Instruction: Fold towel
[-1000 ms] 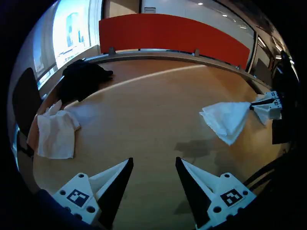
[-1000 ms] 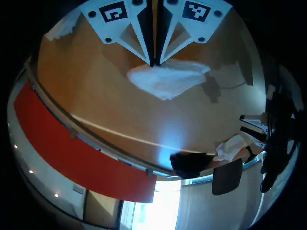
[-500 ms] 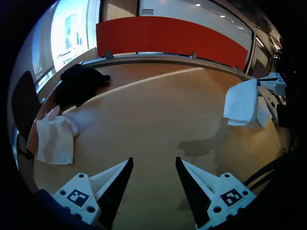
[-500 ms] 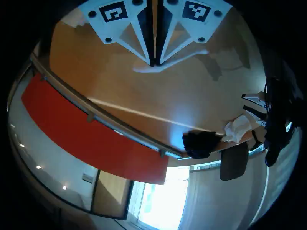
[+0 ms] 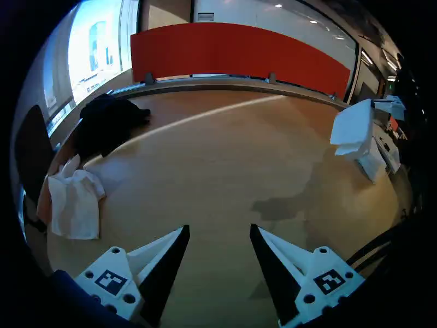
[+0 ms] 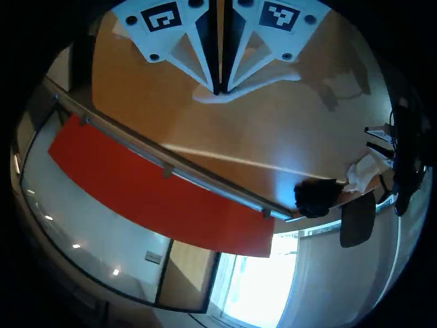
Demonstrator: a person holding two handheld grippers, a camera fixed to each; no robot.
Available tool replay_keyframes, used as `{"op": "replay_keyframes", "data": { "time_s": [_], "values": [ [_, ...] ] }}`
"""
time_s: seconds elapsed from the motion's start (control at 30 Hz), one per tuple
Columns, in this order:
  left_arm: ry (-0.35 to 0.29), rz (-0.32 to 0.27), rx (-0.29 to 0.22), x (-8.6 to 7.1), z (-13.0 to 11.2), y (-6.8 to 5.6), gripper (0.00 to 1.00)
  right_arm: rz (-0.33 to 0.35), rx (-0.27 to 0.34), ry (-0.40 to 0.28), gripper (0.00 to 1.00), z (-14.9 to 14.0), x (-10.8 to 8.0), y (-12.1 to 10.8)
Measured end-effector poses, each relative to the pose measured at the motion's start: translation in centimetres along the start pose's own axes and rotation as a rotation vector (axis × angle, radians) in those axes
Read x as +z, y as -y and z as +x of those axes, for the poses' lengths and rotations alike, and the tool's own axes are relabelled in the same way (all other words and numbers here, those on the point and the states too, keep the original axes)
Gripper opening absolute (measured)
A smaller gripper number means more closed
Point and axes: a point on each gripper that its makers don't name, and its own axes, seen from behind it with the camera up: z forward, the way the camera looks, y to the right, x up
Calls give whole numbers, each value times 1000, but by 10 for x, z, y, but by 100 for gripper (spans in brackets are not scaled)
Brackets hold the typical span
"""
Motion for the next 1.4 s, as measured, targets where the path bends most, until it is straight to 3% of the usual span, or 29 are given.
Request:
{"op": "replay_keyframes", "data": {
  "time_s": [0.3, 0.63, 1.03, 1.4],
  "values": [
    [2, -4, 3, 4, 5, -5, 81, -81, 21, 13, 14, -2, -11, -63],
    [10, -6, 6, 8, 6, -11, 81, -149, 55, 38, 13, -15, -16, -118],
    [16, -4, 18, 10, 9, -16, 81, -209, 92, 60, 12, -30, -22, -162],
    [22, -14, 31, 11, 11, -23, 81, -251, 120, 86, 11, -51, -34, -184]
  ]
}}
